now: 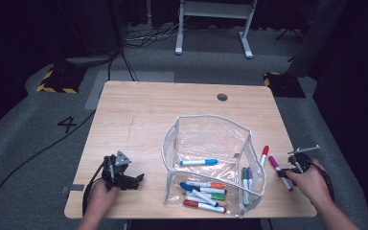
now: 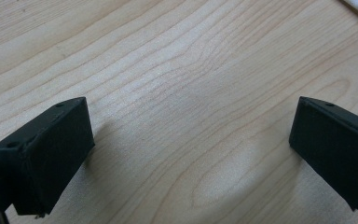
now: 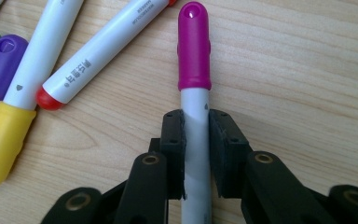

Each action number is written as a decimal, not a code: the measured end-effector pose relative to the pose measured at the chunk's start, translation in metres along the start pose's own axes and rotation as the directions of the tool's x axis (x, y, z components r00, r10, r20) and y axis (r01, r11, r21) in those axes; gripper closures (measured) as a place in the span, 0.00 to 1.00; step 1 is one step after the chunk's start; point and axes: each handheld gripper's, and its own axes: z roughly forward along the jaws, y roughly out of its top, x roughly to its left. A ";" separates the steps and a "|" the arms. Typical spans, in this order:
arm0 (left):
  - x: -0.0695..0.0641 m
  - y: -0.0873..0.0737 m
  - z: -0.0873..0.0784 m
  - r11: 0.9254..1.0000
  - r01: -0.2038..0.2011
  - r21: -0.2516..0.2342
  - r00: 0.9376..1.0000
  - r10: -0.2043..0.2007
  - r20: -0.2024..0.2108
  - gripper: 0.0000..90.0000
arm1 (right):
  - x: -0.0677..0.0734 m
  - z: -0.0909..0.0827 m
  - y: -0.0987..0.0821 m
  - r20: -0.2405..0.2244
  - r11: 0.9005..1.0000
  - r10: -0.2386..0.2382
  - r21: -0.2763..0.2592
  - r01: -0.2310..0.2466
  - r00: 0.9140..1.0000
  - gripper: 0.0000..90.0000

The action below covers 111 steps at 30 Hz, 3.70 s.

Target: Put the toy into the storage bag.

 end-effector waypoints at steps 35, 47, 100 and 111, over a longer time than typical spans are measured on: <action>0.000 0.000 0.000 1.000 0.002 0.002 1.000 -0.002 -0.001 0.00 | 0.107 -0.172 0.057 -0.195 0.889 -0.409 -0.304 0.341 0.892 0.85; -0.001 -0.001 0.000 1.000 0.012 0.001 1.000 -0.012 -0.002 0.00 | 0.169 -0.190 0.084 -0.251 0.809 -0.580 -0.294 0.510 0.775 0.85; -0.001 -0.001 0.000 1.000 0.009 0.001 1.000 -0.009 -0.002 0.00 | 0.269 -0.019 0.108 -0.545 0.638 -0.626 0.055 0.768 0.558 0.85; -0.001 -0.001 0.000 1.000 0.012 0.001 1.000 -0.012 -0.001 0.00 | 0.266 -0.003 0.100 -0.550 0.593 -0.617 0.147 0.792 0.563 0.85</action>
